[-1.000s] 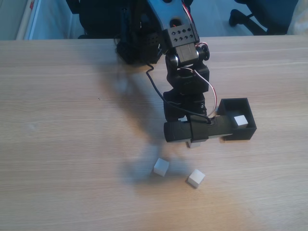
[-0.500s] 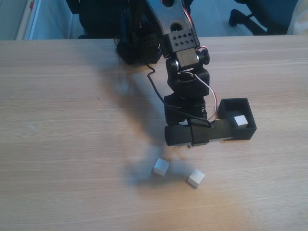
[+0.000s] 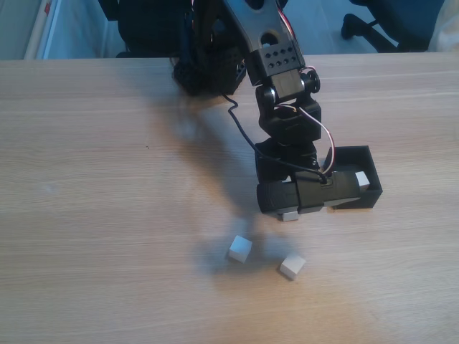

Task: Pick blocks and place them in the box.

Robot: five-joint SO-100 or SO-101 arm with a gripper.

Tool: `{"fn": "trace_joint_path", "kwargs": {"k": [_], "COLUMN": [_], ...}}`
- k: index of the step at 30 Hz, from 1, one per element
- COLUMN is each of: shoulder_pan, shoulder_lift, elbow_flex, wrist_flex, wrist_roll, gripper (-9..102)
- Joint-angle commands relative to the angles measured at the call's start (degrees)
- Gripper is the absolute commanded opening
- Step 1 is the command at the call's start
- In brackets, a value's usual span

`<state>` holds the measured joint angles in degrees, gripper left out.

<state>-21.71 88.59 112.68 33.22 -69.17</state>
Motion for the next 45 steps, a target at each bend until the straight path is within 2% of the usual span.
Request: {"fn": "trace_joint_path", "kwargs": {"k": [1, 7, 14, 25, 32, 45], "shoulder_pan": [-0.35, -2.20, -10.72, -22.15, -20.92, -13.01], "shoulder_lift": [2.02, 11.16, 22.06, 16.70, 14.50, 18.11], "elbow_flex": [-2.37, -1.32, -4.04, -17.40, -19.69, -11.95], "wrist_flex": [-0.62, 1.85, 11.07, 16.35, 17.67, 17.31], "wrist_roll": [0.62, 1.23, 1.49, 6.50, 7.21, 5.10], "gripper": [0, 0, 0, 2, 11, 13]}}
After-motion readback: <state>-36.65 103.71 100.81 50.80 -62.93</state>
